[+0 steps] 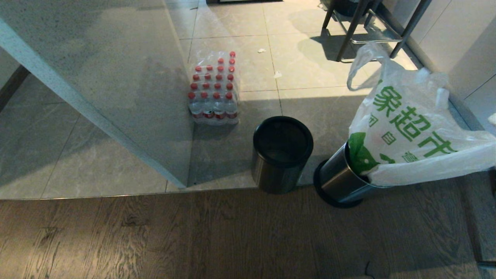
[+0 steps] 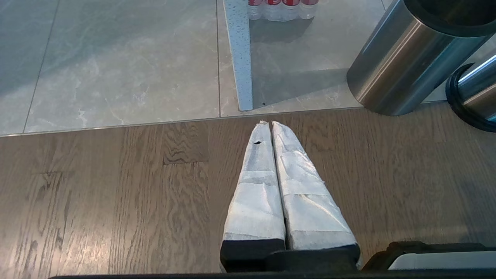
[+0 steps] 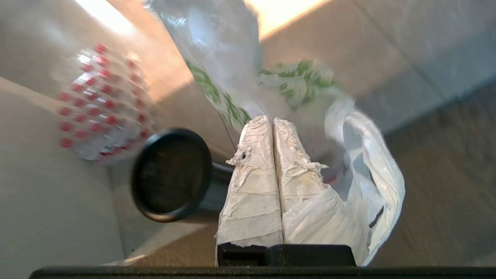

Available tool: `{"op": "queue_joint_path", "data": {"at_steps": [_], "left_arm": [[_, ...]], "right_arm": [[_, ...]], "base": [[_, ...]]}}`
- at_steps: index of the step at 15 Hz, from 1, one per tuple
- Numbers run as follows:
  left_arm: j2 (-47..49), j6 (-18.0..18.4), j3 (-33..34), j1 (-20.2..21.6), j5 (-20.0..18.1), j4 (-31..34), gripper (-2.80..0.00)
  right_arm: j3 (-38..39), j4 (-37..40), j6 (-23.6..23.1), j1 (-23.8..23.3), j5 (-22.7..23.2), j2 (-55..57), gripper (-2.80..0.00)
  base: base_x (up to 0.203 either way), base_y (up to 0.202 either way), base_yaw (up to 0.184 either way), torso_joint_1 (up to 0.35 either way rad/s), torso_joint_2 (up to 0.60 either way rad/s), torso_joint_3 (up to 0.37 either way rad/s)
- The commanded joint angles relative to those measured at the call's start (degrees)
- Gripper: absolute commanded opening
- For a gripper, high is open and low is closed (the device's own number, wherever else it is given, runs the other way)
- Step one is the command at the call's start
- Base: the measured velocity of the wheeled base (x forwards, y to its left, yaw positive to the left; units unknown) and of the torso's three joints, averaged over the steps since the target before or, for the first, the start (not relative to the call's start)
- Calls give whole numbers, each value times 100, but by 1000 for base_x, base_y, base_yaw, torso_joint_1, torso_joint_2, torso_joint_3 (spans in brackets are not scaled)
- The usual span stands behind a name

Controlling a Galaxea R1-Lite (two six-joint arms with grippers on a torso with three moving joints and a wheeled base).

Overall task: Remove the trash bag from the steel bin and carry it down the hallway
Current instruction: Pick up the trash bag, then put the trash bag at the door

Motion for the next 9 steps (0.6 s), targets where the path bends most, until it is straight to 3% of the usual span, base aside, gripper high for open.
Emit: {"op": "queue_joint_path", "data": {"at_steps": [1, 6, 9], "left_arm": [[6, 2, 5, 0, 1, 0, -280], [6, 2, 5, 0, 1, 0, -280], [6, 2, 5, 0, 1, 0, -280]], "right_arm": [[-344, 291, -165, 5, 135, -731, -280], [-876, 838, -666, 3, 588, -1484, -280], [-152, 788, -761, -2, 617, -1540, -280]], "base": [[0, 0, 0, 0, 0, 0], [0, 0, 0, 0, 0, 0], [0, 0, 0, 0, 0, 0]]}}
